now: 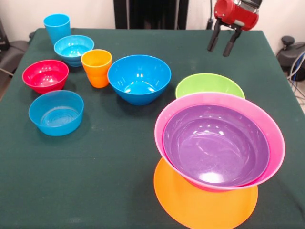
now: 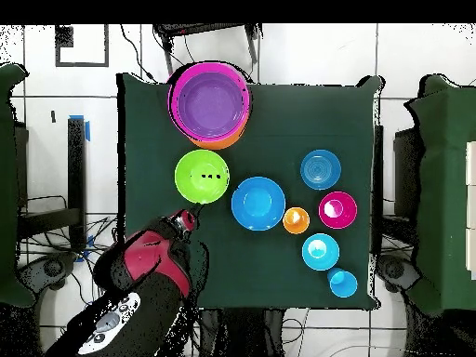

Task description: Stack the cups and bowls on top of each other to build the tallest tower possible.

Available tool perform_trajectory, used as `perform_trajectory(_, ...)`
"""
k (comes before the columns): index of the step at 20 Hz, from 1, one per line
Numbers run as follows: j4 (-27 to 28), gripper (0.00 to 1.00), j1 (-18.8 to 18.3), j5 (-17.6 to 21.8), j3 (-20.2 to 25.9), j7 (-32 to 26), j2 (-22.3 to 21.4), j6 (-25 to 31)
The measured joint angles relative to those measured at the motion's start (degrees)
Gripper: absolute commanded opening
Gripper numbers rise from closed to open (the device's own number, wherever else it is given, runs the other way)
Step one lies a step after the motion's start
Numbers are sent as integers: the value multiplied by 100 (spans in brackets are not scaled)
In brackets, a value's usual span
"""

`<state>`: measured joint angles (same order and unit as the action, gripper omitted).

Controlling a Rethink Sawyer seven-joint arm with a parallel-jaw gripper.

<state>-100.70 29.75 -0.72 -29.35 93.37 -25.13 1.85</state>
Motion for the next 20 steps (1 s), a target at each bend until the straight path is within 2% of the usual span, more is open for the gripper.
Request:
perform_trajectory(15, 1, 100, -56, -1, 21, 0, 146, 0)
perform_trajectory(20, 2, 100, -242, 53, 114, 0, 138, -1)
